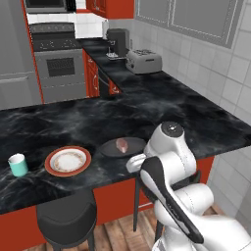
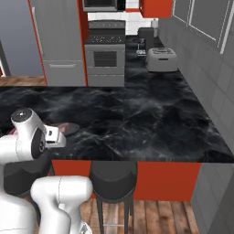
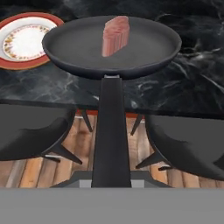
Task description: Pick up the pan with the steak in it and place it on the dining table. Then place the steak on the plate.
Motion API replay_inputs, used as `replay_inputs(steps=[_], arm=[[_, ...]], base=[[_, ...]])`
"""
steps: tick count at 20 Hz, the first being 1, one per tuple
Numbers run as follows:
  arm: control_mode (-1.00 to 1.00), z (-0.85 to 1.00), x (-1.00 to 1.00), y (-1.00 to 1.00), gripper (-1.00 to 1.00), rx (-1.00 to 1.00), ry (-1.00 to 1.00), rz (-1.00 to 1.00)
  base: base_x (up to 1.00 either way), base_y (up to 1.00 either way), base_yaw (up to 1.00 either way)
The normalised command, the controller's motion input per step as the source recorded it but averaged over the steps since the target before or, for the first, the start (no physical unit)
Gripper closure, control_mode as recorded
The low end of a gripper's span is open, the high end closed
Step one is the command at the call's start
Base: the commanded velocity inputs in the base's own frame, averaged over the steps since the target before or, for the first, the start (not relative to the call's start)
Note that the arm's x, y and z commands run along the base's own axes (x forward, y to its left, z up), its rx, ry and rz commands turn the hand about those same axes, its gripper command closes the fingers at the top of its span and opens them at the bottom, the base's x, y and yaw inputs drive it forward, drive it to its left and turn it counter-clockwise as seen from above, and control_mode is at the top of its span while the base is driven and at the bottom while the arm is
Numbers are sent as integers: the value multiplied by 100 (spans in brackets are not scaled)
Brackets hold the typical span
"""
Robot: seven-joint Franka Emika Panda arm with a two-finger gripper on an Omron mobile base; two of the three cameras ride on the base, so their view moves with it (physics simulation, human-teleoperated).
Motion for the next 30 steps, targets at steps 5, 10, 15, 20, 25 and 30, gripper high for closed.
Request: replay_inputs(steps=[5,10,15,20,25,30], arm=[[-100,-65,41,-8,100,2,-8,11],[-100,-59,45,0,100,1,-11,11],[-100,-43,44,-10,100,0,-13,6],[-100,-38,9,-29,100,0,-14,0],[-100,-7,0,-2,100,0,0,0],[-100,-53,1,-10,100,0,-4,-5]], base=[[0,0,0],[0,0,0],[0,0,0],[0,0,0],[0,0,0],[0,0,0]])
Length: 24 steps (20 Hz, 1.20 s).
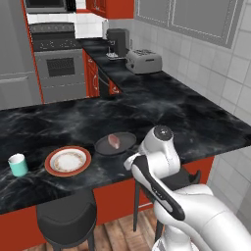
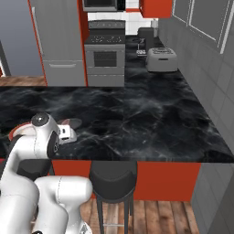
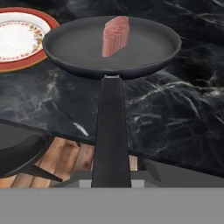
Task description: Pick up the pan with the steak in it and place it on the dining table. Then place the steak on the plate.
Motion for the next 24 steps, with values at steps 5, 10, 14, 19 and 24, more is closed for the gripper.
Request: replay_inputs(steps=[5,10,14,19,24], arm=[[-100,-63,0,-12,100,6,-9,-5],[-100,-81,15,-10,100,14,-13,-2],[-100,-77,31,-3,100,5,-15,-1],[-100,-82,-4,-9,100,0,-12,0],[-100,-85,-18,-20,100,0,-6,0]], base=[[0,0,0],[0,0,0],[0,0,0],[0,0,0],[0,0,0]])
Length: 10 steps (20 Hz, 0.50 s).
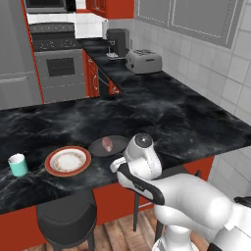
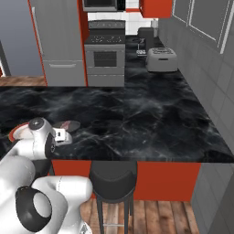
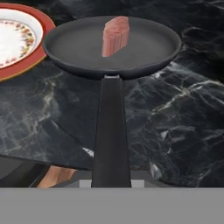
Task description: Pick up the pan with the steak in it and place it on the dining table. Then place the steak on the plate.
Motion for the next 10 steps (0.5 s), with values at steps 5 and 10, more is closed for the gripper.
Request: replay_inputs(steps=[5,10], arm=[[-100,-65,-16,-22,100,1,-9,0],[-100,-94,-5,-27,100,6,-6,0]], base=[[0,0,0],[0,0,0]])
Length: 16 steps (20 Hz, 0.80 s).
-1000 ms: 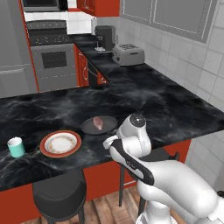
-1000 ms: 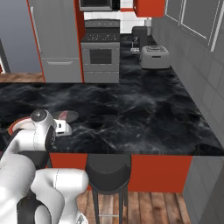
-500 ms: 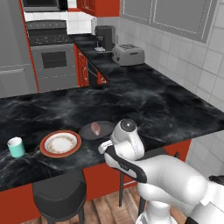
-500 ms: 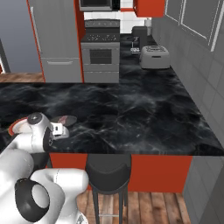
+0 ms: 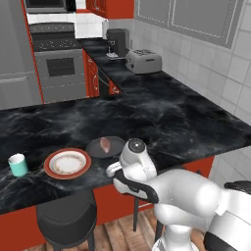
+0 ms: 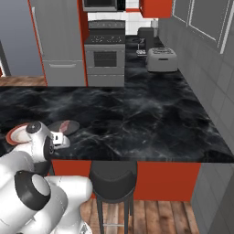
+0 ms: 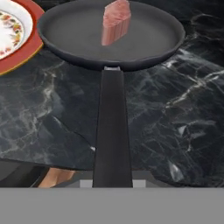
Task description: Pick up the pan with the steak in it and place it on the dining table. Then place the steak on the plate.
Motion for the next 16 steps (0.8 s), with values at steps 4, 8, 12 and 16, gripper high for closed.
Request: replay_inputs(steps=[4,8,12,16], arm=[[-100,-69,0,-29,100,6,-5,0],[-100,-4,0,-5,100,1,0,0],[-100,0,-3,-55,100,8,-6,0],[-100,0,-8,-46,100,4,-4,0]], base=[[0,0,0],[0,0,0],[0,0,0],[0,0,0]])
